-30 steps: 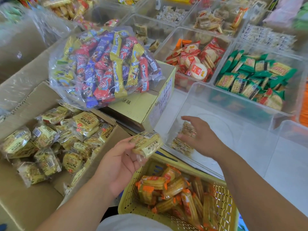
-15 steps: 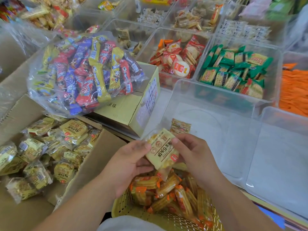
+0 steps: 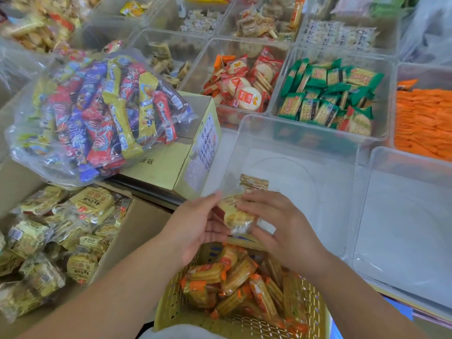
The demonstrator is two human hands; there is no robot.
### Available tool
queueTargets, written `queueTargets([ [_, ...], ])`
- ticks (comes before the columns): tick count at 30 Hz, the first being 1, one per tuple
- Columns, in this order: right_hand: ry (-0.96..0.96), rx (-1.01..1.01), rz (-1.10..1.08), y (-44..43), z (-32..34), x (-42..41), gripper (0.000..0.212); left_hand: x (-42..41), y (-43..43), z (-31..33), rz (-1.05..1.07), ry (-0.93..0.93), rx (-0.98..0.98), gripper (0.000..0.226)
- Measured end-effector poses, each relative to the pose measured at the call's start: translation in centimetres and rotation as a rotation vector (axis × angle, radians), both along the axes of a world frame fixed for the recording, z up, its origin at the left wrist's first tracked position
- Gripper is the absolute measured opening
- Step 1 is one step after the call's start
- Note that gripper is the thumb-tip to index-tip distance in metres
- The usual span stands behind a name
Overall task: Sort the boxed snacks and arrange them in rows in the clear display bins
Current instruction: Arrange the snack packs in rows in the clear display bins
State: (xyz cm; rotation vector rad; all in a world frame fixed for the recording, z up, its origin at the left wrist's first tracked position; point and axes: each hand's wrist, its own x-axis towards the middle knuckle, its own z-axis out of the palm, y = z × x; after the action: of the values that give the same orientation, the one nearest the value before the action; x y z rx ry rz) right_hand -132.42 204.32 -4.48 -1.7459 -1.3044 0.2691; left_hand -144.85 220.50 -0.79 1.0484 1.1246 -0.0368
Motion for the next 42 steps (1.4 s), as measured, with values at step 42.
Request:
queueTargets([
  [42, -0.066, -0.281, 0.082, 14.3, 2.5, -11.8, 0.044, -22.2, 6.5, 2.6, -0.23, 0.291, 1.188, 0.038],
])
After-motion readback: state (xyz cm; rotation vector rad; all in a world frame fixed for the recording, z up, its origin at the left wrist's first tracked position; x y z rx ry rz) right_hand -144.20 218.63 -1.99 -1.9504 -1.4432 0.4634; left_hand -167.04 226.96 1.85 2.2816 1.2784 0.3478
